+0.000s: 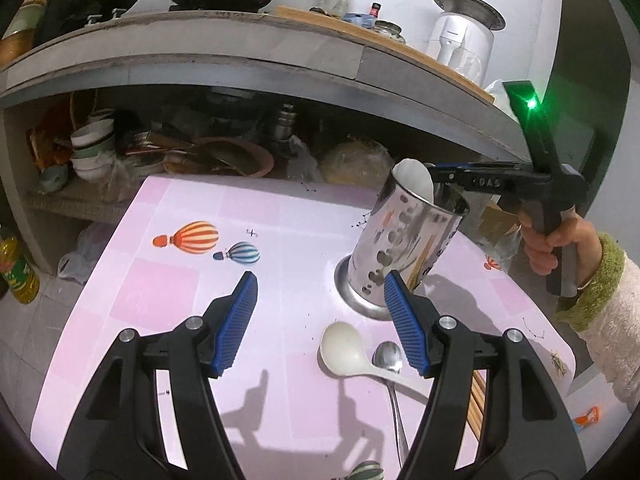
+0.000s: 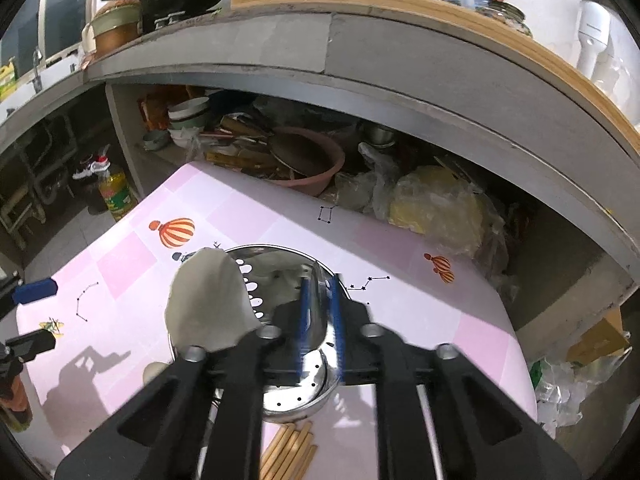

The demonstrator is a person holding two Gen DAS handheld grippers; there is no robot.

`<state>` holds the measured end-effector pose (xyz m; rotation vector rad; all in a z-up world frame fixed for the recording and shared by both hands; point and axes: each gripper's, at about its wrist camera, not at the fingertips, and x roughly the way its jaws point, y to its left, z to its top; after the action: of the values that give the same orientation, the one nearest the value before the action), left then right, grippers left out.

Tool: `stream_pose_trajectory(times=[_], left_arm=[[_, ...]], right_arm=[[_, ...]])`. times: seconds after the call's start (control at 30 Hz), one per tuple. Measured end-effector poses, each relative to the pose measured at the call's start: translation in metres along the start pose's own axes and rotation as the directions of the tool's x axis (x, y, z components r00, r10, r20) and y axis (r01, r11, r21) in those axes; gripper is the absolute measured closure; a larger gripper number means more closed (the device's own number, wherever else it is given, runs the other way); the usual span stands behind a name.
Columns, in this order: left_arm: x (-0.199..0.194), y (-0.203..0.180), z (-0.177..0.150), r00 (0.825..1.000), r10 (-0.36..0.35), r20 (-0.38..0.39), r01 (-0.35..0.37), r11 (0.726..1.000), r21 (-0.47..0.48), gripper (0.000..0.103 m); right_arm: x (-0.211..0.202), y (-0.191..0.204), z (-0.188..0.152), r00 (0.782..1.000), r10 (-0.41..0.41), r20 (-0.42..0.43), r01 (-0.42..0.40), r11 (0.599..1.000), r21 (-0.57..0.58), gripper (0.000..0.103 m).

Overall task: Organize utensils
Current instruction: 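Move both tools back toward the white ladle and metal spoon on the table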

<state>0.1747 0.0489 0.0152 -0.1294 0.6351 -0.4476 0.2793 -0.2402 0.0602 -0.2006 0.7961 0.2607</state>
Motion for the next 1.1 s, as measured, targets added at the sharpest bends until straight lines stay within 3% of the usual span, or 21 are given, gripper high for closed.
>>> stream_pose_trajectory(times=[0.33, 0.43, 0.6, 0.73, 0.9, 1.1], left_arm=[[-0.01, -0.002, -0.006, 1.0, 0.012, -0.004, -0.012, 1.0, -0.013, 0.041], [-0.013, -0.001, -0.008, 1.0, 0.023, -0.009, -0.023, 1.0, -0.021, 0.04], [-0.013, 0.003, -0.015, 0.999, 0.026, -0.029, -0.028, 0.999, -0.037, 0.04], [-0.005, 0.006, -0.025, 0.998, 0.013, -0.061, -0.016, 0.999, -0.048, 0.04], [0.01, 0.009, -0.039, 0.994, 0.005, -0.112, -0.012, 0.998, -0.064, 0.04], [0.034, 0.015, -0.046, 0.986, -0.023, -0.168, 0.01, 0.997, -0.079, 0.04]], right_arm=[[-0.05, -0.01, -0.012, 0.997, 0.012, 0.082, -0.017, 0.998, 0.059, 0.073], [-0.076, -0.009, -0.026, 0.992, 0.031, 0.119, -0.04, 0.996, 0.075, 0.069], [-0.101, 0.009, -0.064, 0.991, 0.076, 0.111, -0.086, 0.993, 0.084, 0.064], [-0.089, 0.033, -0.105, 0.988, 0.149, 0.033, -0.152, 0.98, 0.127, 0.064], [-0.045, 0.05, -0.145, 0.972, 0.224, -0.072, -0.198, 0.946, 0.257, 0.064], [-0.007, 0.054, -0.163, 0.953, 0.274, -0.127, -0.212, 0.906, 0.366, 0.064]])
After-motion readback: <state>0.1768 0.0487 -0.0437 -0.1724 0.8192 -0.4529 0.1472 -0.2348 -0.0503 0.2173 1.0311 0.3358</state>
